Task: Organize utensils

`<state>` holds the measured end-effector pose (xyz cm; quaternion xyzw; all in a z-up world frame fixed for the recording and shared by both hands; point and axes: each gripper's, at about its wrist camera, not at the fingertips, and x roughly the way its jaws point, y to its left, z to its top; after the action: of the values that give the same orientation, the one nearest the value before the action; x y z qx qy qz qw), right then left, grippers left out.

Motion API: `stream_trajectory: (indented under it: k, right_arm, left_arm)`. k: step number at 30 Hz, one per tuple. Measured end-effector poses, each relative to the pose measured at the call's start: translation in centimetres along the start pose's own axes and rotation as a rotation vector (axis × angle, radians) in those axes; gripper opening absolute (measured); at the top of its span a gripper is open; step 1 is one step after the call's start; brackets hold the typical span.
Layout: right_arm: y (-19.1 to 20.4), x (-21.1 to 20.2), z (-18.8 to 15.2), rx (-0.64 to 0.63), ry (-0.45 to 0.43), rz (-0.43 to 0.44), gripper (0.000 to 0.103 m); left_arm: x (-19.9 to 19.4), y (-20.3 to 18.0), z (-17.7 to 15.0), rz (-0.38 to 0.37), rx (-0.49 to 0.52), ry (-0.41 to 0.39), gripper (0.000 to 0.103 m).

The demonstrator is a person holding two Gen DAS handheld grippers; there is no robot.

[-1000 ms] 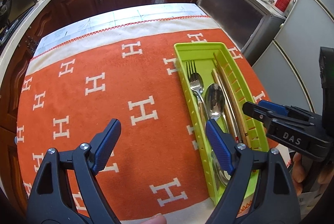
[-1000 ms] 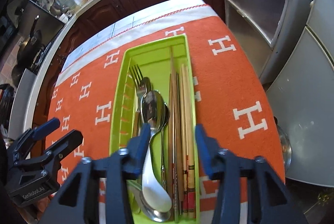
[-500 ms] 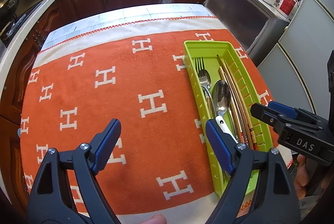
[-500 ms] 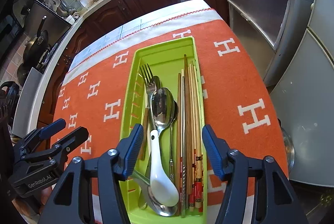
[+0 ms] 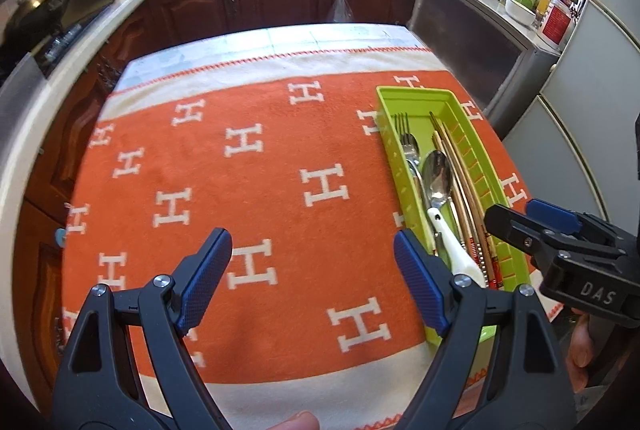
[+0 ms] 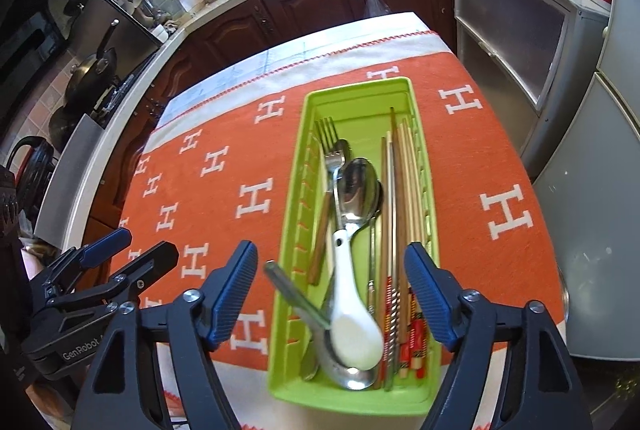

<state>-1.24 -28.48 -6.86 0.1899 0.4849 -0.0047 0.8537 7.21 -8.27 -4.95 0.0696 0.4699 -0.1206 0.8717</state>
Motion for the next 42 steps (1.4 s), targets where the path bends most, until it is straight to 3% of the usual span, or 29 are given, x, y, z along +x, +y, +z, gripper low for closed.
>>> stream_trajectory:
  k: [12, 21, 27, 42]
  right_arm:
    - [6.5, -6.1, -0.2, -0.070, -0.148, 0.032, 0.099]
    - [11.8, -9.9, -1.7, -0.166, -0.245, 0.032, 0.102]
    - [13.6, -10.1, -2.6, -0.171, -0.238, 0.049, 0.102]
    - [15.0, -9.3, -3.2, -0.180, -0.229, 0.051, 0.102]
  left_arm:
    - [-7.1, 3.0, -0.4, 0.071, -0.082, -0.132, 0.082]
    - [-10.7, 5.5, -2.1, 0.150, -0.122, -0.198, 0.082]
    - [-11.5, 6.7, -3.5, 0.188, -0.133, -0.215, 0.082]
    - [-11.8, 8.4, -4.7, 0.198, -0.159, -0.224, 0.082]
